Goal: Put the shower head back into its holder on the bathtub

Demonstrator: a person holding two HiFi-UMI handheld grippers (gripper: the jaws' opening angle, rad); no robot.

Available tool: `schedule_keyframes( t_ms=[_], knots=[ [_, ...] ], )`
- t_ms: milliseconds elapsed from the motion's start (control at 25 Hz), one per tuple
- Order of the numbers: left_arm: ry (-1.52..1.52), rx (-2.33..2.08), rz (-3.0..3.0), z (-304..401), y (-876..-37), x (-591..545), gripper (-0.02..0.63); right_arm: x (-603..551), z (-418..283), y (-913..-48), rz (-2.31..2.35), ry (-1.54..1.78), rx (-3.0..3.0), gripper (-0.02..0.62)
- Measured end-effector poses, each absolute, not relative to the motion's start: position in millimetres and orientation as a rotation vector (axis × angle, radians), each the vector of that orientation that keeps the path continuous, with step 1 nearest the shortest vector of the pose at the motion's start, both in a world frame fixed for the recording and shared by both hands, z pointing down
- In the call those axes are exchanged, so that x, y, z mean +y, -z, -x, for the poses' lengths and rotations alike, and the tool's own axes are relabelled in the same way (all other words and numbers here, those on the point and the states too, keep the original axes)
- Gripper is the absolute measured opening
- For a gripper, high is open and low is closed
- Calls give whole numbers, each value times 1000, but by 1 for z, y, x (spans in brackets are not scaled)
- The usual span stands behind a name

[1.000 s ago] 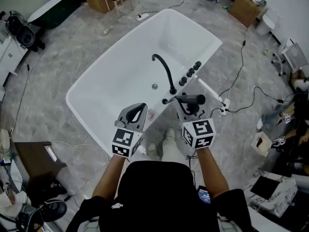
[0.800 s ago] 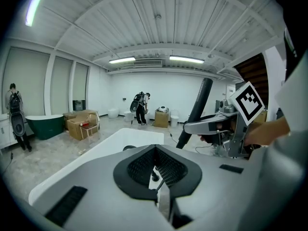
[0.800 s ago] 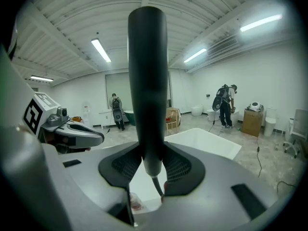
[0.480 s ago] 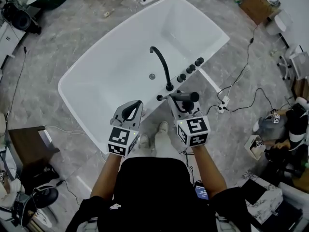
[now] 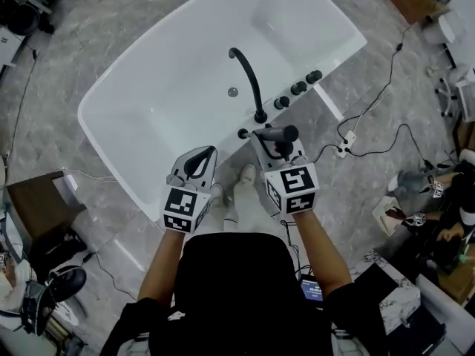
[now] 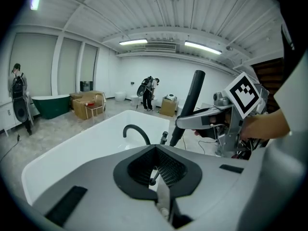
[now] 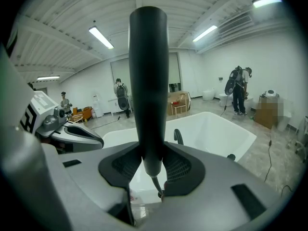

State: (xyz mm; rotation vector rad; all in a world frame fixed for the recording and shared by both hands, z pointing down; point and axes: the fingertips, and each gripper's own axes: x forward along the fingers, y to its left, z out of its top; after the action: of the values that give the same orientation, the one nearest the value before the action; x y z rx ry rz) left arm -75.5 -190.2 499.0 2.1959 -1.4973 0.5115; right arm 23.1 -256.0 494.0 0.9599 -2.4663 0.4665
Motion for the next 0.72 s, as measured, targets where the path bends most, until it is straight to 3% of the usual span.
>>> schedule_keyframes(
  t_ms=[720],
  knots=[
    [-564,-1488,-2056,84,-587,-223,14,-285,-15,-603,-813,-570,-2363,146]
  ],
)
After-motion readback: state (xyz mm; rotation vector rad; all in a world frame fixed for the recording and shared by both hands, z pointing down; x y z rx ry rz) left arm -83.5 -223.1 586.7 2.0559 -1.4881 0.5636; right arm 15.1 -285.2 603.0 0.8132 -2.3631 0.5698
